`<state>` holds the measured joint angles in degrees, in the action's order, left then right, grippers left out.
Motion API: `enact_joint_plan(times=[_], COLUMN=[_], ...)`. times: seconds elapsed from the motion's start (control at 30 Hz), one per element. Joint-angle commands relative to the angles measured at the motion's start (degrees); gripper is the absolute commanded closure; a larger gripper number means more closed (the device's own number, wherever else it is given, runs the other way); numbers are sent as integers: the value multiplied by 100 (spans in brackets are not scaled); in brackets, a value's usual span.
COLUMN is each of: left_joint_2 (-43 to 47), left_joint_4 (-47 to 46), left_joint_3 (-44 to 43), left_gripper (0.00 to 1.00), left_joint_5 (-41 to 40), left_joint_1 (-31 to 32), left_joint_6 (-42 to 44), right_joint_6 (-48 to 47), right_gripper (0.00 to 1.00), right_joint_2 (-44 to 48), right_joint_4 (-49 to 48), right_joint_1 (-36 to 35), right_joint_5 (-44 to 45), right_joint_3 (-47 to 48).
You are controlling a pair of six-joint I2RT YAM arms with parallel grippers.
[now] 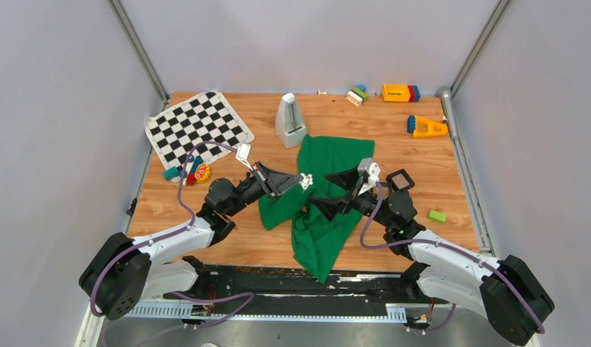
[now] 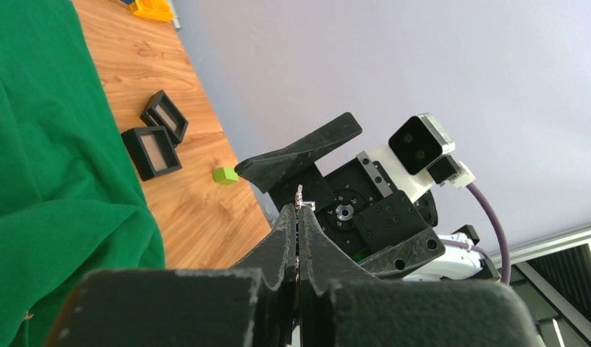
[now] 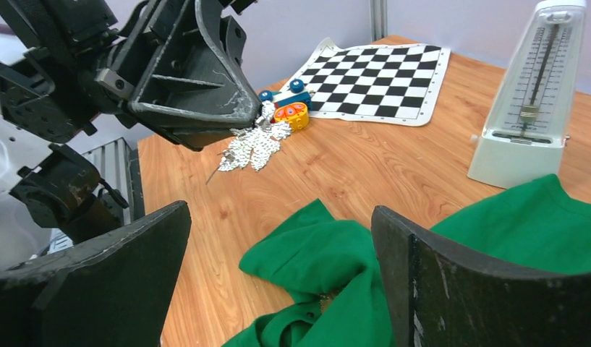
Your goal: Remove the brooch from the garment
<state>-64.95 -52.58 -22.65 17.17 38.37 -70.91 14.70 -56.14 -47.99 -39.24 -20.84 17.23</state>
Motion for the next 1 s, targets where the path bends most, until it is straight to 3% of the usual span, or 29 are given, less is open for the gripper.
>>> enact_joint_plan(times=[0.0, 0.23, 0.43, 0.67, 0.97], left_joint_2=[148, 108, -206, -780, -1088], left_joint_4=[-184, -170, -544, -1534, -1997], left_joint_3=[-89, -104, -99, 37, 207], left_gripper=[100, 100, 100, 100, 100], left_joint_5=[-129, -102, -160, -357, -434], left_joint_1=[30, 55, 193, 397, 424], left_joint_6=[-102, -159, -288, -458, -549], right_joint_6=[-355, -50, 226, 380, 559], right_gripper=[4, 2, 1, 1, 4], right_joint_2=[-169, -589, -915, -979, -832], right_joint_4=[-188, -529, -1598, -1801, -1682], right_joint_1=[-22, -31, -39, -39, 7], right_joint_5=[174, 279, 220, 164, 537], right_joint_3=[72, 161, -106, -137, -180])
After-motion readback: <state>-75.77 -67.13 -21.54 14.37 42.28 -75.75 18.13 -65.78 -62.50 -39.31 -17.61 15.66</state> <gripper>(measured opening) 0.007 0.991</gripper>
